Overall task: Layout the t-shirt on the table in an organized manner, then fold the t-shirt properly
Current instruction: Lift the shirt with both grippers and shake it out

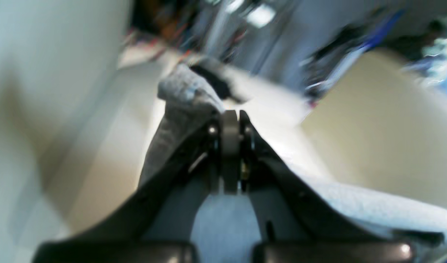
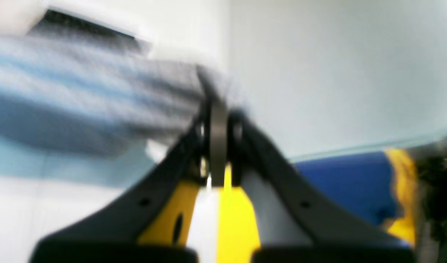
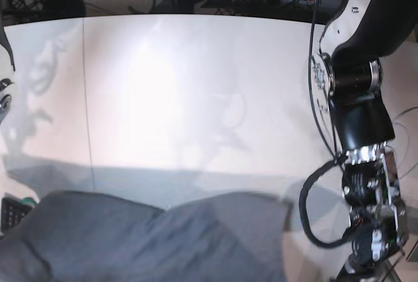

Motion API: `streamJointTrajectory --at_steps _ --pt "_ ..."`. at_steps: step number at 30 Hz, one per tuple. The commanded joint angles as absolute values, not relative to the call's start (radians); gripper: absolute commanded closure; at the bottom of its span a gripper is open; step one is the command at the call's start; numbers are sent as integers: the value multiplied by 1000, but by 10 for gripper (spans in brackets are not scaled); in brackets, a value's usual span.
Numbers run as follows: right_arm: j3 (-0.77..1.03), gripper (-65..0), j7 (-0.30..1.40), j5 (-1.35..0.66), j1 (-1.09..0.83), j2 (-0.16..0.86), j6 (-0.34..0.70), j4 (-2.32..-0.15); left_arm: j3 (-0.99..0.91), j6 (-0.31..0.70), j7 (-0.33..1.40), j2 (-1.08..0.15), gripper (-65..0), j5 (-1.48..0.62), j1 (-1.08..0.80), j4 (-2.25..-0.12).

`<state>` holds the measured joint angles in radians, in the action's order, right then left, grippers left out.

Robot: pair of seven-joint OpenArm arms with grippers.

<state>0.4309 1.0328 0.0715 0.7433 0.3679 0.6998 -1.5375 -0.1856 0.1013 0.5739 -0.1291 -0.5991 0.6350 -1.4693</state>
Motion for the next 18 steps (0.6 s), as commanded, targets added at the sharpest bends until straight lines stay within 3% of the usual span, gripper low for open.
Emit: streamJointTrajectory --at_steps 1,4,8,13,18 --pt "437 -2 1047 77 731 387 698 -1632 -200 99 570 -148 0 -611 596 -1538" --pt "495 -2 1133 77 559 367 698 -1868 -232 99 575 -139 0 -639 390 -1707" --pt "565 -2 1118 79 291 255 698 -1949 -245 99 547 -147 0 -639 105 -1819" --pt "648 -2 935 79 1 85 698 -1830 -234 99 357 -176 0 -627 -228 -1758" --pt "659 -2 800 82 -58 47 698 -1537 -229 99 252 -173 0 -526 -317 -1589"
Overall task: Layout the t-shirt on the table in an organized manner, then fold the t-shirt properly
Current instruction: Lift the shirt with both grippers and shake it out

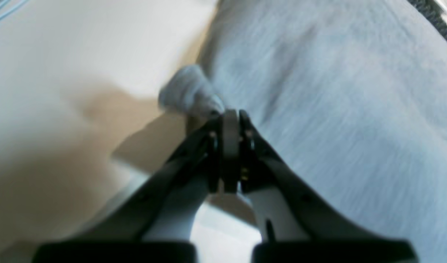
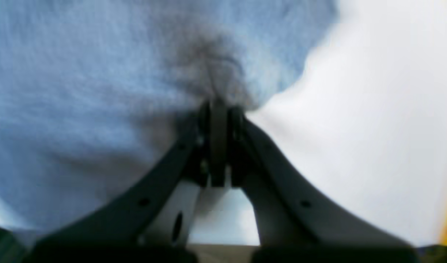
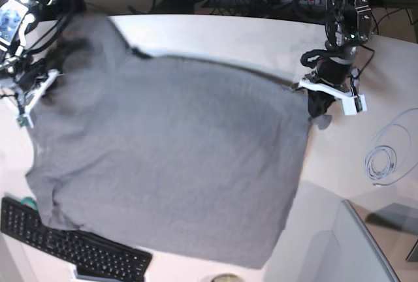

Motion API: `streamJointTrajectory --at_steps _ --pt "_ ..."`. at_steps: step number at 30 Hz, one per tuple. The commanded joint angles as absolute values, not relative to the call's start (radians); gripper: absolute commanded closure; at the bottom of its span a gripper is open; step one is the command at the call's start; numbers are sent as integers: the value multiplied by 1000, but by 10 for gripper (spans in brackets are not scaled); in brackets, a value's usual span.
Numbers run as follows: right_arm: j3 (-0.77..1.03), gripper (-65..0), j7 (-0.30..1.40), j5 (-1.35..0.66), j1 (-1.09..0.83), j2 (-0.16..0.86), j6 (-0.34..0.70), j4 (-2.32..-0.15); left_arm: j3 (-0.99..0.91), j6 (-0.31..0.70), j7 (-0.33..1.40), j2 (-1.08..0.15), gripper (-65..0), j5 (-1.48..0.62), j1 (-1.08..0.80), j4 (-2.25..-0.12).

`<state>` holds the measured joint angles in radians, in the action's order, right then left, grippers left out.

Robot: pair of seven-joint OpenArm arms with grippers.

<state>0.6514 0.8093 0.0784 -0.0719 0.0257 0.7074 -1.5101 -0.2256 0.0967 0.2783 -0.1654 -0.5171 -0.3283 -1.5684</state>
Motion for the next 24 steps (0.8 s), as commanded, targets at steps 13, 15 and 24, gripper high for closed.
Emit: streamJointTrajectory --at_steps 13,15,24 --pt "765 -2 742 82 -76 76 698 -1374 -240 99 251 -171 0 -489 -394 -1526" --pt "763 -2 742 82 -93 76 698 -1385 -239 99 251 -171 0 -490 -397 -1526" --pt "765 -2 742 81 -130 71 698 -1412 -239 99 251 -170 0 -495 -417 -1540"
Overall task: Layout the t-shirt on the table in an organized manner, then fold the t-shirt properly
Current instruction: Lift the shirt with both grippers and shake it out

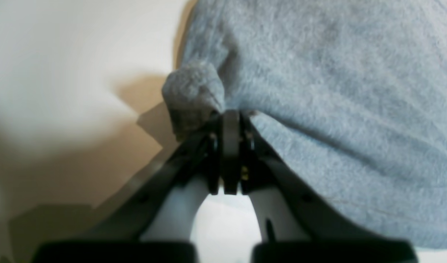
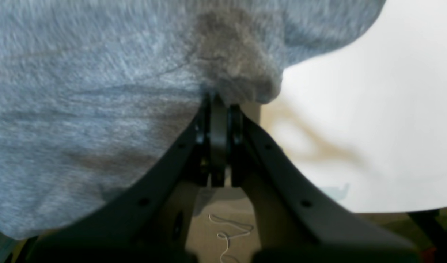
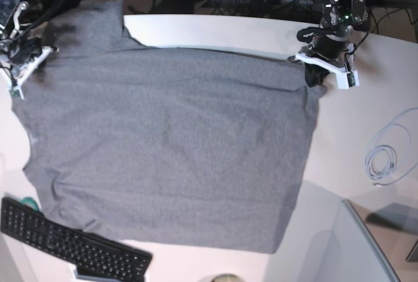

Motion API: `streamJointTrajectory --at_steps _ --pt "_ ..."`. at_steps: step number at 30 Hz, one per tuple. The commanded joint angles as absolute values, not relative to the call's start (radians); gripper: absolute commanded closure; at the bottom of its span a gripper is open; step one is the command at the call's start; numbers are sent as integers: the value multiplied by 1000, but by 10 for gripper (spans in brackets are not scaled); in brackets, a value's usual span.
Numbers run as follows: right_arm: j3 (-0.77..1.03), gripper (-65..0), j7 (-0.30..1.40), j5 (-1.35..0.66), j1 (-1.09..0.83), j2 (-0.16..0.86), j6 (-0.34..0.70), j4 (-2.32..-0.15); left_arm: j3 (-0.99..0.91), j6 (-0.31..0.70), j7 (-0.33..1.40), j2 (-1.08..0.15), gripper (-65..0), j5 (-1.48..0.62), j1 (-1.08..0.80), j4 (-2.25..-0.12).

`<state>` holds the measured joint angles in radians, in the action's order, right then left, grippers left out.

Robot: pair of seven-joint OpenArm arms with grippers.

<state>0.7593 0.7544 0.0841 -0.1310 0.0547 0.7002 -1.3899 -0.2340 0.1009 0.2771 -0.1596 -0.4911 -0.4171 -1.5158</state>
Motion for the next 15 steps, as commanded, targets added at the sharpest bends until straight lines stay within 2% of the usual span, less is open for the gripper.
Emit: streamJointTrajectory --at_steps 1,10,15 --pt "765 -2 740 77 -134 74 698 -1425 -240 99 251 -170 0 -496 -426 -1555" --pt "871 -2 743 -39 -285 65 698 -1791 -243 101 249 -177 0 -489 -576 -1906" --pt "924 -2 742 -74 -403 24 698 -1940 -243 101 246 -170 0 -495 -656 -1965"
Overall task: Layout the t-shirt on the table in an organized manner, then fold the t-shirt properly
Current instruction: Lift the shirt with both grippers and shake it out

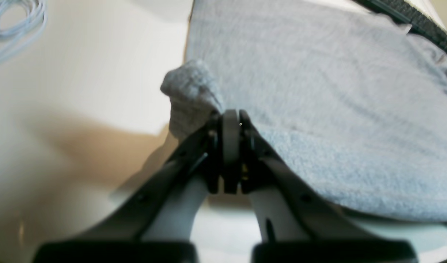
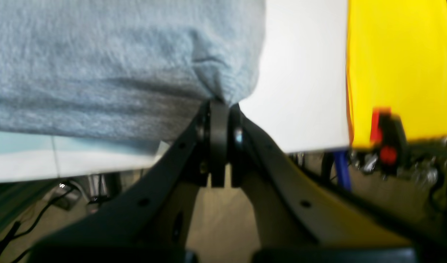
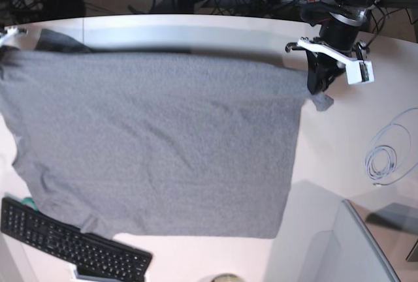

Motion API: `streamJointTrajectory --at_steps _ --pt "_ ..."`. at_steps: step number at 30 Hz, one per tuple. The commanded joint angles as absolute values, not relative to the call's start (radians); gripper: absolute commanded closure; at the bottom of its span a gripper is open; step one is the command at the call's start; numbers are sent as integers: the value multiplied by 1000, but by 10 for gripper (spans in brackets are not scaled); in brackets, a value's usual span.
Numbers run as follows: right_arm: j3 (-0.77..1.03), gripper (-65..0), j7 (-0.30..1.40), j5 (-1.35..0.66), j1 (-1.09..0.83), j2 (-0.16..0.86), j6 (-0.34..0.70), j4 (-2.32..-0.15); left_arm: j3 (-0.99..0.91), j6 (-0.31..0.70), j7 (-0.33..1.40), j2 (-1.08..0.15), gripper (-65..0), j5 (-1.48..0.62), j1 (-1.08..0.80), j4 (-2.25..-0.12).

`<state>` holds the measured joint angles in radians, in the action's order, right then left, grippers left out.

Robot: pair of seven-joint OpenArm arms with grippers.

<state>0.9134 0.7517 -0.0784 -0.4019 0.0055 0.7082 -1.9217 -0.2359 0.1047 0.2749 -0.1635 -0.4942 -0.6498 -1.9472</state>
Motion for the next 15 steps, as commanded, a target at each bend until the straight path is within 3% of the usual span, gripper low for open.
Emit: streamJointTrajectory --at_steps 1,4,9,12,15 --pt "938 -2 742 -93 -421 16 698 -1949 -243 101 246 -163 0 -496 -671 -1960" --pt "984 -2 742 -145 -476 10 698 -1946 -234 120 246 -140 0 -496 -713 -1956" --pt "1081 -2 742 -165 -510 -47 698 -1962 -245 282 248 -110 0 -496 -745 -1956" --pt "1113 -2 742 -166 -521 -65 698 -1974 -309 340 248 -81 0 -506 -748 -1959" --pt "1112 -2 742 -166 -509 -68 698 -1982 -426 467 248 -25 0 -595 -733 -1960"
